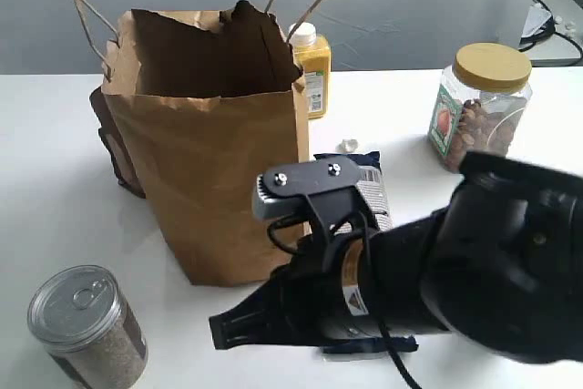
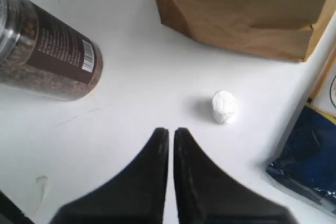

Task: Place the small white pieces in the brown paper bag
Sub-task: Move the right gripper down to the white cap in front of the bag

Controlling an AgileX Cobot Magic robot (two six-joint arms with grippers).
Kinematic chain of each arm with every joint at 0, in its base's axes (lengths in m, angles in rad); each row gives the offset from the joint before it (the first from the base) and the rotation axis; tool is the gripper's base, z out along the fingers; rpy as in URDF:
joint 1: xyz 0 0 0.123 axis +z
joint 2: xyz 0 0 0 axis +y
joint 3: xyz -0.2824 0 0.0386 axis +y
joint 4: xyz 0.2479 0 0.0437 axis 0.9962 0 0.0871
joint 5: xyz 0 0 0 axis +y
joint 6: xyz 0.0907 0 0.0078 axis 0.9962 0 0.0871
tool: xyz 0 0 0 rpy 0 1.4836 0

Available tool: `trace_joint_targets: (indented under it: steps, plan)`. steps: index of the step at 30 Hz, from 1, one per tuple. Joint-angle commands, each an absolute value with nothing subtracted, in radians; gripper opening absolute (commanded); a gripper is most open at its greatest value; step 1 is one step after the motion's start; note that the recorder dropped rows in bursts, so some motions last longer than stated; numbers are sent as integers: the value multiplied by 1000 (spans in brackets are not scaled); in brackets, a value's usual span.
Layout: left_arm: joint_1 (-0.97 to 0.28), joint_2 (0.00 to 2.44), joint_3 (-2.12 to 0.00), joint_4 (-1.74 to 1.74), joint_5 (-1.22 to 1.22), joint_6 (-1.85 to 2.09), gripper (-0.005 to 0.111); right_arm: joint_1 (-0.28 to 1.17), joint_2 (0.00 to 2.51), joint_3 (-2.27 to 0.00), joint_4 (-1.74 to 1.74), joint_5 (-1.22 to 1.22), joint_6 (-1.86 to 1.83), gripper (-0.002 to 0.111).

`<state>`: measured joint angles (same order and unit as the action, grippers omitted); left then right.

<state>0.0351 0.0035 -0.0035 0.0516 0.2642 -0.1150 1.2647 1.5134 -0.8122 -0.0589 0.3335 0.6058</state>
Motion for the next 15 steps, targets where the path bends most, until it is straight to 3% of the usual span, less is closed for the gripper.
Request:
trace_joint_targets:
  steps: [1, 2, 3, 15]
  plan:
    - [30, 0, 0, 44, 262, -120, 0, 1266, 1507, -720, -63, 193, 647, 34]
    - [30, 0, 0, 44, 262, -120, 0, 1266, 1518, -713, -63, 195, 674, 46]
    - [30, 0, 0, 44, 262, -120, 0, 1266, 1531, -713, -63, 191, 686, 50]
    - [30, 0, 0, 44, 262, -120, 0, 1223, 1822, -713, -40, 0, 736, 51]
